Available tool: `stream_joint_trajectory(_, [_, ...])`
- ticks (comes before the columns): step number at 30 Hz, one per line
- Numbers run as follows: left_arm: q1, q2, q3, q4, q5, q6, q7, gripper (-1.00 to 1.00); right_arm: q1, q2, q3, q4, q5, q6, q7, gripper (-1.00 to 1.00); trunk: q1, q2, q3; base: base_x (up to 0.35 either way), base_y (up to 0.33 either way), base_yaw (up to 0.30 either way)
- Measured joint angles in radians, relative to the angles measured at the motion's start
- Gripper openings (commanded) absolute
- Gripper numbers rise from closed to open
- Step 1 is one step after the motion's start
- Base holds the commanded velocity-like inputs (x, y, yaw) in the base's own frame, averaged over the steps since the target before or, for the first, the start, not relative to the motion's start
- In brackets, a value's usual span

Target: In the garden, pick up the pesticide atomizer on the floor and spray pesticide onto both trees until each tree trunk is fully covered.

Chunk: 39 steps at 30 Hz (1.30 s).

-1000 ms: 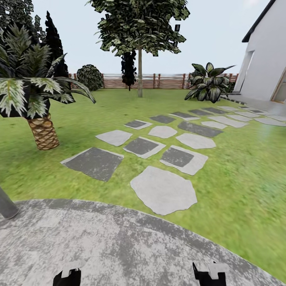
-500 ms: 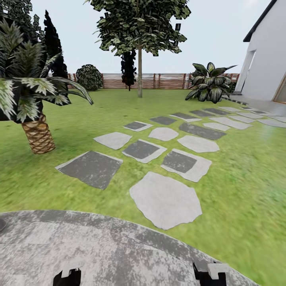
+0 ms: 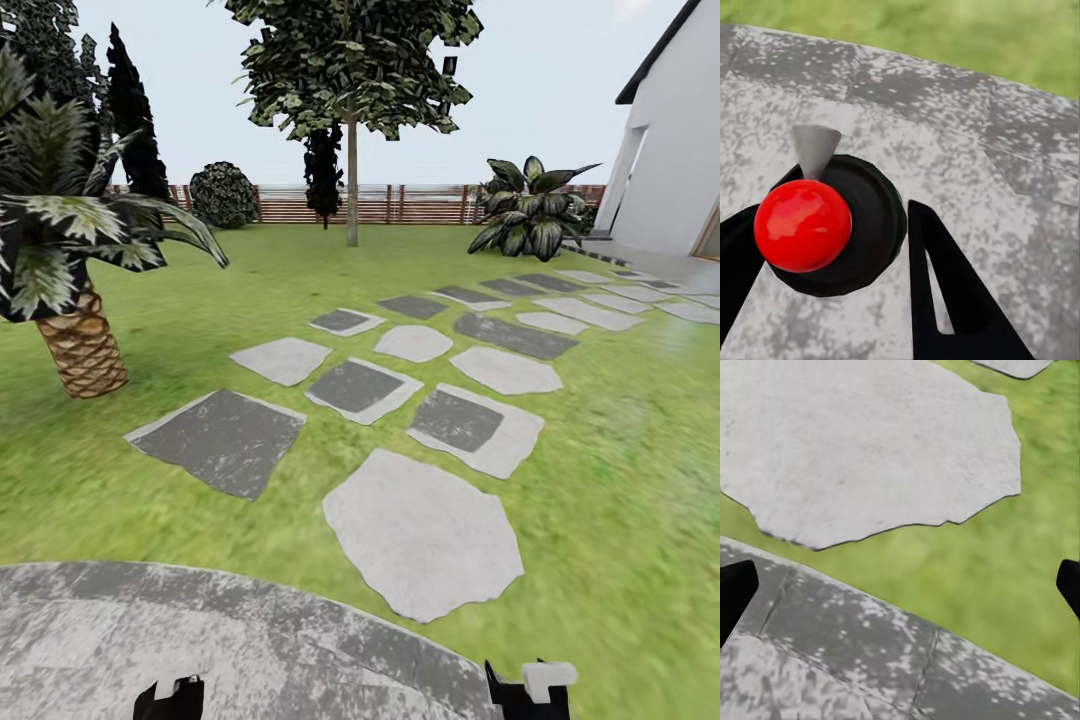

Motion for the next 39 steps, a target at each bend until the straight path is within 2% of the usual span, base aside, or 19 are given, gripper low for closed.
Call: stream_joint_trajectory(39, [0.0, 0.0, 0.0, -0.001, 0.0, 0.0, 0.0, -1.0, 0.0, 0.0, 0.0, 0.0, -0.001, 0.0, 0.0, 1.0, 0.0, 0.0, 0.0, 0.34, 0.0, 0.0])
